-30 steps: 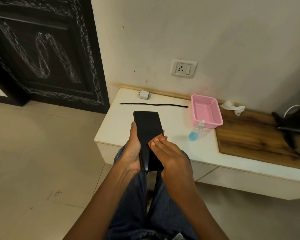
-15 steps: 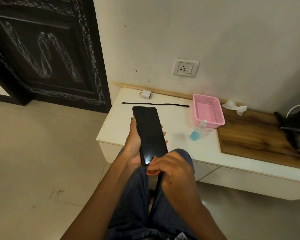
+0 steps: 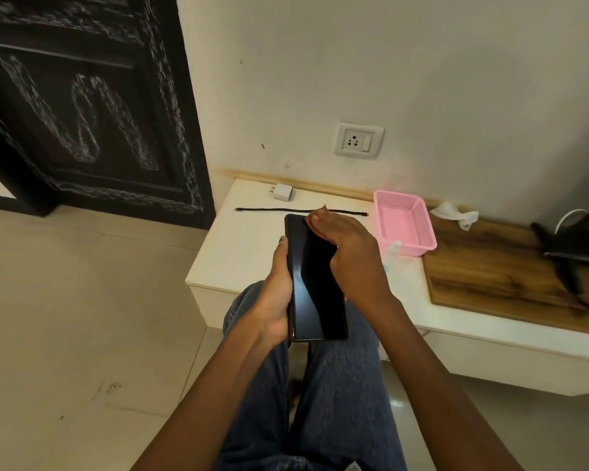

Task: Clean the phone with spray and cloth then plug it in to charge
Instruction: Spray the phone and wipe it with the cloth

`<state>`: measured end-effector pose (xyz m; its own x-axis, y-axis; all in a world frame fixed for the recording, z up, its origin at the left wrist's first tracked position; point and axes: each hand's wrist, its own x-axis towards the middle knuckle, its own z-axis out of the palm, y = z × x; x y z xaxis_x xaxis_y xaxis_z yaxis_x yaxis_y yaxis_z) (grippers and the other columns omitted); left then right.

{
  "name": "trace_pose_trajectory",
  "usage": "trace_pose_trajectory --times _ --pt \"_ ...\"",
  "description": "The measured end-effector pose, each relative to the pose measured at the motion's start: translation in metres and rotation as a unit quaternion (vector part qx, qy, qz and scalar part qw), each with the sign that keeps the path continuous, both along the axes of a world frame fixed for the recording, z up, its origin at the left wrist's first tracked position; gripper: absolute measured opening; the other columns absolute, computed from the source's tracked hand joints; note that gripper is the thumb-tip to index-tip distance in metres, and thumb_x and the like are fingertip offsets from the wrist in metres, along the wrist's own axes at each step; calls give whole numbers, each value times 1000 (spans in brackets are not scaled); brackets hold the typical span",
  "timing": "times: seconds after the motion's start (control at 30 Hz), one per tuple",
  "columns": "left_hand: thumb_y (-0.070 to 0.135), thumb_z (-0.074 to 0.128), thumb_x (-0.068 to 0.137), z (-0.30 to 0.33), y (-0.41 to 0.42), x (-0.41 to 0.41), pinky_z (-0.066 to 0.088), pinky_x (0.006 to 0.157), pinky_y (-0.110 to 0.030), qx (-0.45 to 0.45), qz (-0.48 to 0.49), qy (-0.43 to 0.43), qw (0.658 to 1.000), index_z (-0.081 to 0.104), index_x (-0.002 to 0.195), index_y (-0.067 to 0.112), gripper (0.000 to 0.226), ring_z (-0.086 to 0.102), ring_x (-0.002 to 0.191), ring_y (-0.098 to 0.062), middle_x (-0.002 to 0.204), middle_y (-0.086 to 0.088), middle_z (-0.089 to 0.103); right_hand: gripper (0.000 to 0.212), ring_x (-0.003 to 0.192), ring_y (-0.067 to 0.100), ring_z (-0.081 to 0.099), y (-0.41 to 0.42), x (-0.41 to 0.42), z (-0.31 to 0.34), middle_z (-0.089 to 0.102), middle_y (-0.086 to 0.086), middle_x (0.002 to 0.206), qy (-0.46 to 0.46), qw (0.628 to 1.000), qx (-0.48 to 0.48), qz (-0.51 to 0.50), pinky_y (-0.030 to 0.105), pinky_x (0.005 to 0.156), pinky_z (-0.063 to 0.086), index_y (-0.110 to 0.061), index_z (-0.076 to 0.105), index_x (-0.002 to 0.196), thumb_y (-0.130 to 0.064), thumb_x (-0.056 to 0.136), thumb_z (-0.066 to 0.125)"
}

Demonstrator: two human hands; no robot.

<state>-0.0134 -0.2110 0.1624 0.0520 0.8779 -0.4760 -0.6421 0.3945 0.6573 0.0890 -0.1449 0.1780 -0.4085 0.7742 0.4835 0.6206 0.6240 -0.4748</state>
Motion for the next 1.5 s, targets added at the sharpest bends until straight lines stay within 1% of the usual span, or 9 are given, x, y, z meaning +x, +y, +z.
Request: trace_pose_trajectory --times 0.27,0.4,0.5,0.67,0.83,1.1,1.23,1.37,1.5 --pt "61 28 94 -1 1 -5 58 64 -27 -2 40 1 999 74 96 18 63 72 69 -16 82 -6 76 70 108 31 61 -25 7 -20 66 13 115 -42 999 32 4 36 99 37 -3 65 113 21 52 41" --pt "59 27 95 -2 1 -10 57 61 -27 -5 70 15 997 79 71 17 71 71 61 -15 72 -5 75 69 105 30 62 -43 11 -33 66 14 114 -43 999 28 12 32 97 44 -1 65 113 26 51 50" --pt "59 27 95 -3 -1 -12 55 63 -30 -19 73 25 997 78 71 15 72 72 63 -18 77 -8 75 63 106 29 61 -53 17 -42 65 14 115 -44 998 24 26 30 98 43 0 65 113 23 55 52" --pt "61 25 93 -1 1 -15 55 78 -36 -28 87 15 996 69 102 5 72 68 82 -25 98 -16 70 60 101 25 62 -70 26 -45 68 12 109 -11 999 23 19 20 99 38 -1 67 107 20 55 47" --pt "63 27 93 -3 6 -18 55 79 -39 -44 121 16 992 71 97 6 72 67 78 -27 95 -17 71 55 105 14 54 -82 33 -52 69 10 107 6 1000 22 10 18 100 37 -2 69 105 18 58 48" --pt "65 32 91 -10 12 -12 52 88 -46 -98 177 -12 979 66 115 3 75 66 82 -29 106 -19 67 44 101 14 53 -96 24 -52 71 12 98 25 999 45 -1 13 104 30 1 72 95 0 73 33" --pt "65 30 92 -10 11 -11 52 91 -47 -113 186 21 976 67 110 4 73 66 89 -31 108 -19 70 40 101 15 55 -104 13 -51 71 11 97 39 998 50 17 25 94 43 0 72 95 -1 76 37" --pt "71 28 89 -16 11 -12 52 91 -48 -146 176 34 973 63 114 9 76 66 98 -32 109 -17 69 36 101 15 58 -107 11 -50 71 9 99 55 996 52 48 18 96 43 -1 72 96 -2 80 40" --pt "66 24 92 -15 12 -7 53 83 -41 -118 142 27 982 66 109 5 77 67 83 -28 100 -18 70 32 102 13 56 -103 23 -49 71 9 99 63 994 65 60 15 99 40 -1 72 95 -5 86 42"
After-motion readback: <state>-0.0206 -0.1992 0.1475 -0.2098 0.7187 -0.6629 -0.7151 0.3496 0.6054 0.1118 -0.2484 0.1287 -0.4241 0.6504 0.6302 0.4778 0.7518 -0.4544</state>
